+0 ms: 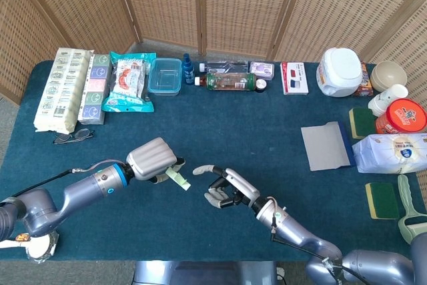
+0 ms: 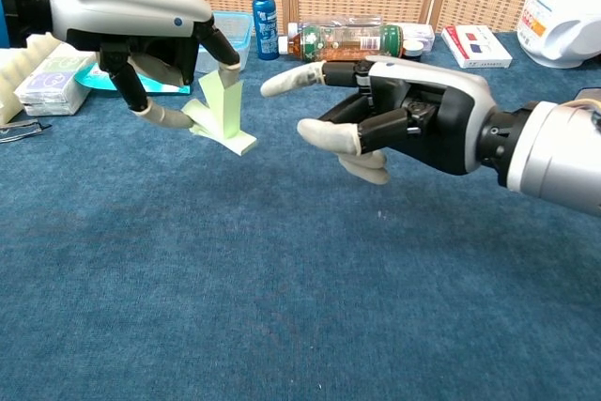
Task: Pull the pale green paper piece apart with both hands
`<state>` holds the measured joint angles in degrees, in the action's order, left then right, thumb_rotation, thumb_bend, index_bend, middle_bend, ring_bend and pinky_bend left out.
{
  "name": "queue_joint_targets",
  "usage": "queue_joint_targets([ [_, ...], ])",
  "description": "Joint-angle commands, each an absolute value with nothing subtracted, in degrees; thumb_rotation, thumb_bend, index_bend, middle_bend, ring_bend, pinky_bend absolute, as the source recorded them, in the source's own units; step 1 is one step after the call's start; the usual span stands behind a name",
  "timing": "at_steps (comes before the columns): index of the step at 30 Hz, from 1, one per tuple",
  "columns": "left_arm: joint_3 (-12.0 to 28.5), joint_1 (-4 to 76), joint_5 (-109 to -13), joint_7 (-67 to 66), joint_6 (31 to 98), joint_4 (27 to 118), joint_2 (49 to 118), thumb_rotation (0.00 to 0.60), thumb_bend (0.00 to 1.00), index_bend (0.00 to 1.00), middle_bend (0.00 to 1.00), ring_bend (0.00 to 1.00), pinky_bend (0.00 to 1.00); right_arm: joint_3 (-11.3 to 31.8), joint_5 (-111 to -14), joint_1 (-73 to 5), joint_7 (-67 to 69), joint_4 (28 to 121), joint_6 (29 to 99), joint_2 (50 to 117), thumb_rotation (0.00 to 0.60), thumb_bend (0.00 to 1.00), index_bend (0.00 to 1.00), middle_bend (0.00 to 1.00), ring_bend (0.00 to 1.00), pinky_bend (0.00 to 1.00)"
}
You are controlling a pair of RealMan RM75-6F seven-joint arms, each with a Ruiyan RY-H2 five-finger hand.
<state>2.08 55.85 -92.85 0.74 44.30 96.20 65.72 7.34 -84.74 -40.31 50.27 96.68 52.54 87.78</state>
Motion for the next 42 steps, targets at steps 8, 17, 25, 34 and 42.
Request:
queue_joint_targets([
  [8,2.5,56.1,-91.9,0.2,44.1,95.9,66.3,0.6,0.47,0.73,1.0,1.0,1.0,7.2,-84.6,-40.7,49.6,97.0,52.2,88.1,0.6,0.47,0.25,0.91,0.88,0.84],
  [17,2.6,56.1,-91.2,-0.2,43.9,95.7,66.7,0.6,0.47,0.72,1.0,1.0,1.0,6.8,-84.9,-40.6,49.3,97.4,52.6,87.9,0.6,0.47,0.28,0.91,0.88,0.84],
  [25,2.3,56.1,-91.6,0.2,44.0,95.9,66.4,0.6,0.47,0.72,1.0,1.0,1.0,6.9,-84.7,-40.7,49.2,97.3,52.5,88.0,0.6,0.47,0.26,0.91,0.88,0.84],
  [34,1.6,56.0,-92.7,0.5,44.3,96.6,66.1,0.6,0.47,0.72,1.0,1.0,1.0,7.6,-83.8,-41.4,49.6,96.3,51.5,88.1,0.6,0.47,0.22,0.91,0.88,0.84],
  [42,2.0,56.4,-92.2,-0.2,43.8,96.2,66.9,0.6,0.47,0.72,1.0,1.0,1.0,8.0,-83.7,-42.3,48.8,96.7,50.6,88.5,0.6,0.47,0.2,0.9,0.88,0.84],
])
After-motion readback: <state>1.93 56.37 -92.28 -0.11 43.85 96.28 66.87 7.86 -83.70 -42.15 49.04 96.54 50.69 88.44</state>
